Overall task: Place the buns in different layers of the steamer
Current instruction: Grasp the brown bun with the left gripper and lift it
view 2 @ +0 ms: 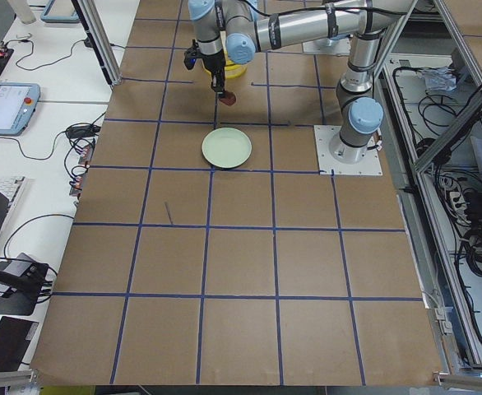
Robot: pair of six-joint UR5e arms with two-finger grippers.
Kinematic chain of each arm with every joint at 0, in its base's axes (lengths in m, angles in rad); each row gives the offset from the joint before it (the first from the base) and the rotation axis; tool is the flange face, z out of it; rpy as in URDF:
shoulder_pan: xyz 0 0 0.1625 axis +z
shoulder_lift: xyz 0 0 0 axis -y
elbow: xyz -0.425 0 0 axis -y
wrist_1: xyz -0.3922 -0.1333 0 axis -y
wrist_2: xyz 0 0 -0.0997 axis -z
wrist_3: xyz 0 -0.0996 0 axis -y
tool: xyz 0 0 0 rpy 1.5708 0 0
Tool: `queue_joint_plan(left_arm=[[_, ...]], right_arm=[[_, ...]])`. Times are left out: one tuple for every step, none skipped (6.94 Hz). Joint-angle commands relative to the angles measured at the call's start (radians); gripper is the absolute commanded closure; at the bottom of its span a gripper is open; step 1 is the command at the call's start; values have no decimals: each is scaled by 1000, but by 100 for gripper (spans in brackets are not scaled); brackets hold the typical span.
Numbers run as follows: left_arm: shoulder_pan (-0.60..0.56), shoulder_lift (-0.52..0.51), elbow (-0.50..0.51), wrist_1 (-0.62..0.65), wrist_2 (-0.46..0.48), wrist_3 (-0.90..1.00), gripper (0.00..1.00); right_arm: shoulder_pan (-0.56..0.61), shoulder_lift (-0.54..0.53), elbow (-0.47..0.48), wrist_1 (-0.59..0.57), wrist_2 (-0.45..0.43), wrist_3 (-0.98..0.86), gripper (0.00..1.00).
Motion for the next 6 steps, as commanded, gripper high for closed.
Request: queue_joint_plan(left_arm=[[-39, 23, 38, -44, -126, -110, 81], [-47, 24, 40, -44, -134, -123, 81], [-45, 24, 42, -44, -131, -123, 81], [-45, 24, 42, -45, -132, -123, 81], [-47, 23, 42, -44, -134, -123, 81], [-47, 23, 42, -45, -132, -123, 81]], right_arm=[[15, 8, 14, -29, -1, 0, 89], [15, 8, 16, -34, -1, -1, 89], [15, 8, 17, -35, -15, 0, 89], [15, 10, 19, -34, -18, -1, 89], [13, 0, 18, -31, -23, -1, 89], [13, -1, 18, -28, -32, 0, 89]])
